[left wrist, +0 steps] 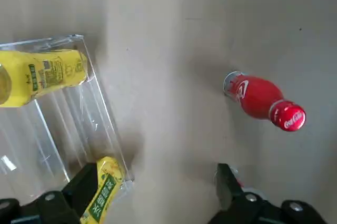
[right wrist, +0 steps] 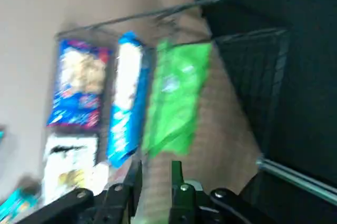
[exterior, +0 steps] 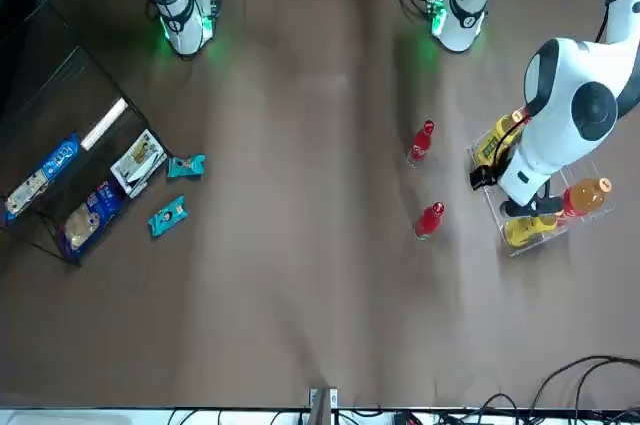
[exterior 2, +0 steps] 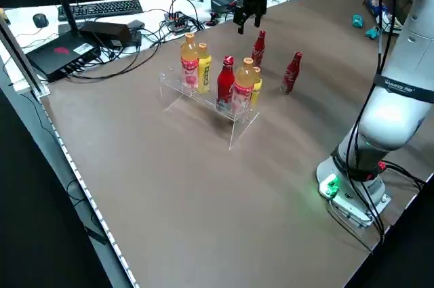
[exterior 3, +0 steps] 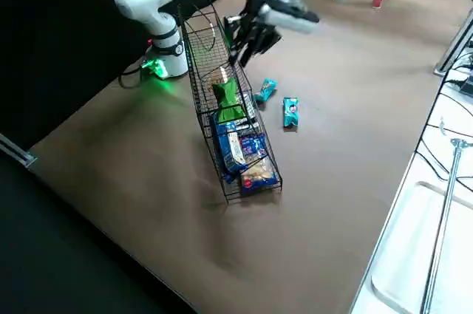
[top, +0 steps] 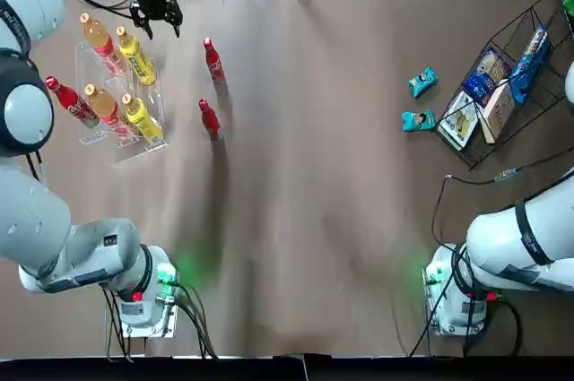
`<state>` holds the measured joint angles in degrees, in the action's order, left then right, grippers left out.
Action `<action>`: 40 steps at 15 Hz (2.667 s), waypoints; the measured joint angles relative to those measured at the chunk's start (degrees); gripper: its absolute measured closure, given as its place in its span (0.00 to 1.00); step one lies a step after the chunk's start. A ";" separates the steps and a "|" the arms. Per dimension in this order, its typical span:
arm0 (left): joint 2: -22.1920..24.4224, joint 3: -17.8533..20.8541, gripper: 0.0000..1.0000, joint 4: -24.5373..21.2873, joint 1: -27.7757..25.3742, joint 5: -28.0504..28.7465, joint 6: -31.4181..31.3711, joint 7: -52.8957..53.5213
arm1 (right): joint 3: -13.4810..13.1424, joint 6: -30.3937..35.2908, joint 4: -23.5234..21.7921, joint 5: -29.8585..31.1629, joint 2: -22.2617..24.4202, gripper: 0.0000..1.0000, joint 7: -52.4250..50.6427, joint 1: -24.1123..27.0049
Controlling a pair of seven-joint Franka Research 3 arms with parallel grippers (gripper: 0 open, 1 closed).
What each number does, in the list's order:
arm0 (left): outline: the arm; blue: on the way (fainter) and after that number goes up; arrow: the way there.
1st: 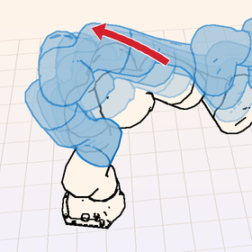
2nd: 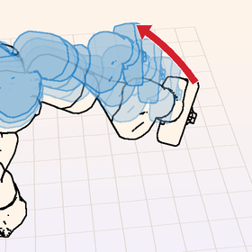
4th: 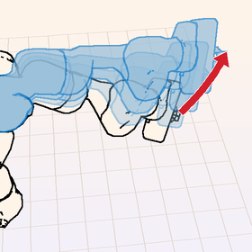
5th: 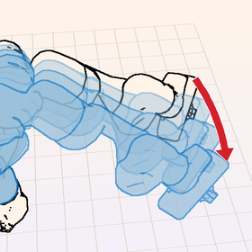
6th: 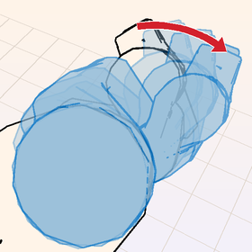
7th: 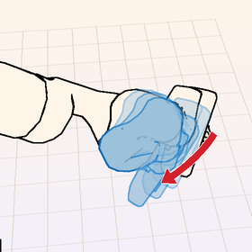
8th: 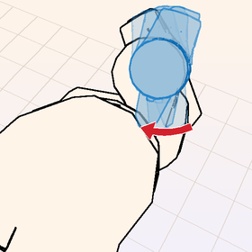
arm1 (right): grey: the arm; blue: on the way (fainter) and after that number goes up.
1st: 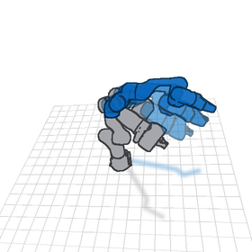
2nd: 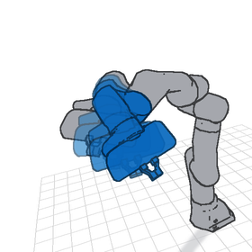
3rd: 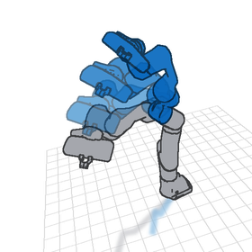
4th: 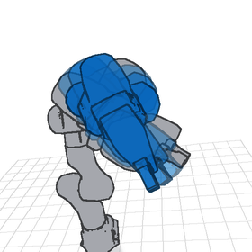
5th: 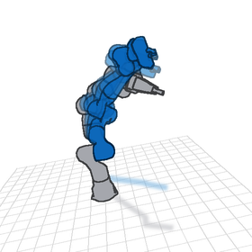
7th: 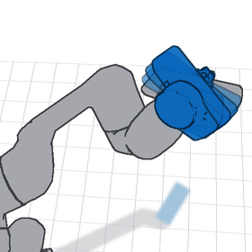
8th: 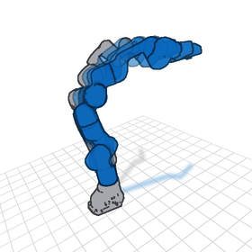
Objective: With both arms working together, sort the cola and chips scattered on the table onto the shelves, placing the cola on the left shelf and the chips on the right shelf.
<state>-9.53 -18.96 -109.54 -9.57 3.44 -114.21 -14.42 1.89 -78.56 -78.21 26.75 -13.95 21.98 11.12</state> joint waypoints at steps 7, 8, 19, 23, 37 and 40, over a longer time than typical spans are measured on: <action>-2.55 -0.01 0.00 0.06 0.61 0.04 -4.45 -3.44 | 0.16 1.79 -0.65 -17.08 0.81 0.66 9.32 -2.90; -2.97 -0.02 0.00 0.06 0.73 0.04 -5.45 -4.29 | 0.20 0.97 -1.74 -17.75 0.51 0.66 10.84 -3.89; -7.39 -0.06 0.00 5.15 7.15 0.04 -7.01 -13.44 | 0.46 -27.79 -20.52 -21.74 -12.01 0.59 28.02 -12.82; -11.19 0.36 0.01 8.97 12.06 1.65 -7.07 -18.38 | 0.47 -39.96 -25.48 -22.02 -16.58 0.56 31.55 -14.57; -17.55 1.20 0.23 12.45 13.79 9.45 -7.18 -23.19 | -0.83 -44.44 -25.60 -20.96 -19.12 0.53 31.87 -14.44; -17.53 1.20 0.30 12.61 13.78 9.45 -5.10 -23.28 | -0.89 -44.42 -25.63 -20.84 -19.61 0.57 31.87 -14.41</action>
<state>-27.06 -17.76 -96.93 4.21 12.90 -119.30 -37.70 1.01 -122.99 -103.85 5.91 -33.55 53.84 -3.28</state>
